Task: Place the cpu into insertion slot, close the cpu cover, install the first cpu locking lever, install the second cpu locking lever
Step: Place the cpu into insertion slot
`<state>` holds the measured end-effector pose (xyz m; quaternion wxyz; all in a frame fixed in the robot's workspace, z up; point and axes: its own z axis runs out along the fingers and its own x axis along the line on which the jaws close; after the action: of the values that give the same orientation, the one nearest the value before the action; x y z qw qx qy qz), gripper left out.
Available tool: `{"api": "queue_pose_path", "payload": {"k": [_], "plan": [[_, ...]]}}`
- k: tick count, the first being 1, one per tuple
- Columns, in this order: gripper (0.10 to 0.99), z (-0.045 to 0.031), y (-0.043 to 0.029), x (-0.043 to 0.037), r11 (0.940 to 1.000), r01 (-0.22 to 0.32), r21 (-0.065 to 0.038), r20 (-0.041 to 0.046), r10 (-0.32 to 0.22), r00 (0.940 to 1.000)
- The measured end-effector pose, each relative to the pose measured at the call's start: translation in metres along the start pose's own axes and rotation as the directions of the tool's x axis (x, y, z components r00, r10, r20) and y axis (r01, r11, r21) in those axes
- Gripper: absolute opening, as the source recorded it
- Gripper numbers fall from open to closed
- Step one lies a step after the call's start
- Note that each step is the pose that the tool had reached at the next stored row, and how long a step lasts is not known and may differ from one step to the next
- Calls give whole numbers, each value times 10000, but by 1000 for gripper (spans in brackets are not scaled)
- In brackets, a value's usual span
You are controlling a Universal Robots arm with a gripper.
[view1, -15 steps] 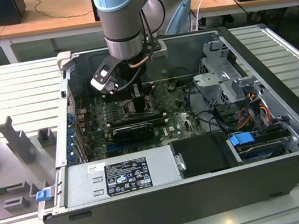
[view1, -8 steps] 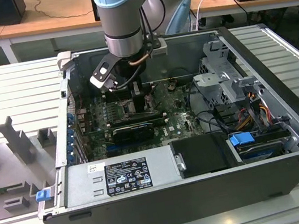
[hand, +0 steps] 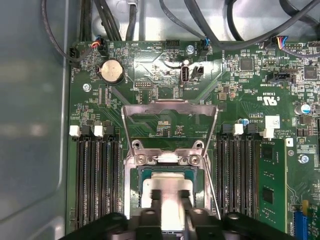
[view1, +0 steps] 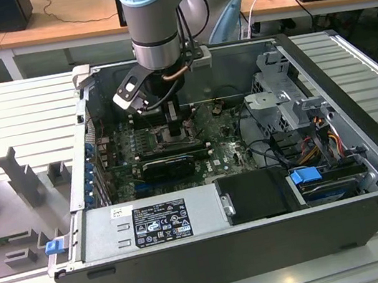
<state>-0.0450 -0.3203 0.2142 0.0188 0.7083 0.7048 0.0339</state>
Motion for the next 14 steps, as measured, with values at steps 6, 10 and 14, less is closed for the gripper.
{"api": "queue_pose_path", "payload": {"k": [6,10,14], "plan": [[106,-28,2,1,10000,0,-1,-1,0,10000],[106,-48,4,1,10000,0,-1,-1,0,10000],[106,-71,5,2,10000,0,0,-1,0,10000]]}}
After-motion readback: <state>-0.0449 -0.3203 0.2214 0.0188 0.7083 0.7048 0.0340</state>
